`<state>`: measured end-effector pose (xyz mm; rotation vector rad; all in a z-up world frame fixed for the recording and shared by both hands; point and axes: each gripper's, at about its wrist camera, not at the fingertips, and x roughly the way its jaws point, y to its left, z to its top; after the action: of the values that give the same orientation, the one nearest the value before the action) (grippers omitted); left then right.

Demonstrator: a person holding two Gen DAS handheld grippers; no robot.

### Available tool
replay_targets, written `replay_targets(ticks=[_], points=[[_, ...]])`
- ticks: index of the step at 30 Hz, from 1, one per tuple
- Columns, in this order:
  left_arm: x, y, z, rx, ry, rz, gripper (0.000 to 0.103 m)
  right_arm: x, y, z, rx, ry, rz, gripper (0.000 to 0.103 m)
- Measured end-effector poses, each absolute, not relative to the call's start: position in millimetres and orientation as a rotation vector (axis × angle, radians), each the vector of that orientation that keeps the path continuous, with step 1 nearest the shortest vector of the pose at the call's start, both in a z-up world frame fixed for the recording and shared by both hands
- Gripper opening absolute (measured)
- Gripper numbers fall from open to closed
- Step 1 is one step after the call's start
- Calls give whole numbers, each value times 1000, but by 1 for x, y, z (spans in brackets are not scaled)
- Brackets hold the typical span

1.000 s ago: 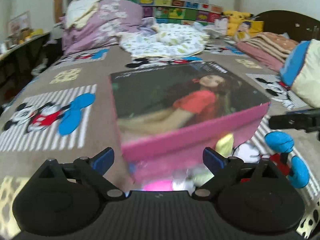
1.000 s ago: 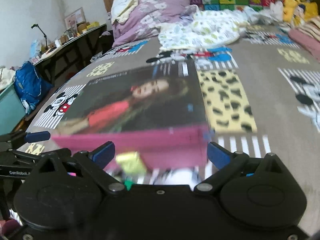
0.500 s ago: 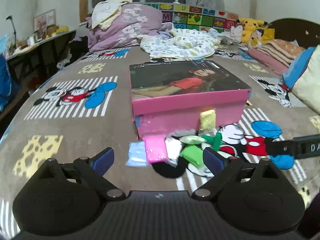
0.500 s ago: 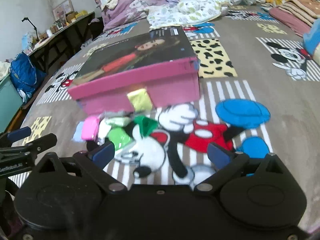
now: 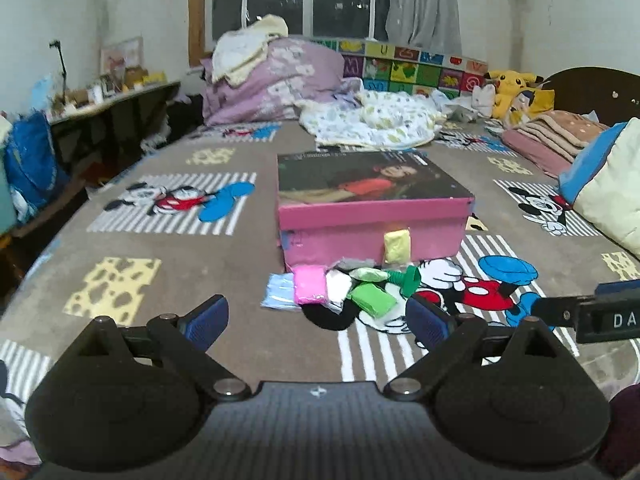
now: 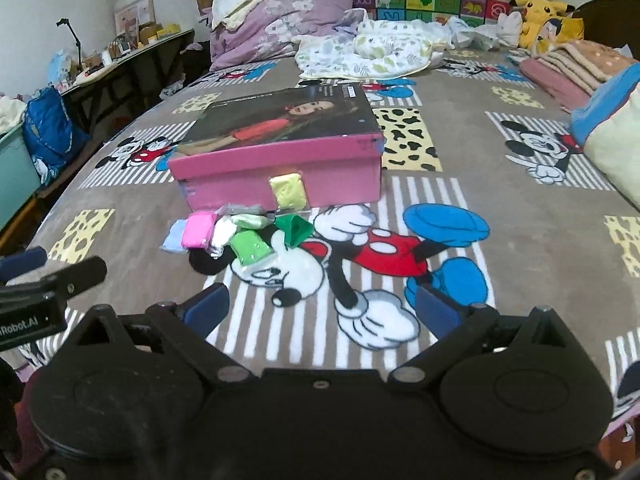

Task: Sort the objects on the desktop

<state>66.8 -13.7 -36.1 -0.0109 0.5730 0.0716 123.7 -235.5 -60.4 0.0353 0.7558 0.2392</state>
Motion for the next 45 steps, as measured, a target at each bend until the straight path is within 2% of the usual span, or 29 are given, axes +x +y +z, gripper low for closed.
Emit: replay_targets(ticks=[22,45], points=[[16,-39,-4,-2,527,7,96,48,-244,-26,24,668,195,101],[4,-31,5,-30,510,-4,96,41,-226,-18,-15,650,213,101]])
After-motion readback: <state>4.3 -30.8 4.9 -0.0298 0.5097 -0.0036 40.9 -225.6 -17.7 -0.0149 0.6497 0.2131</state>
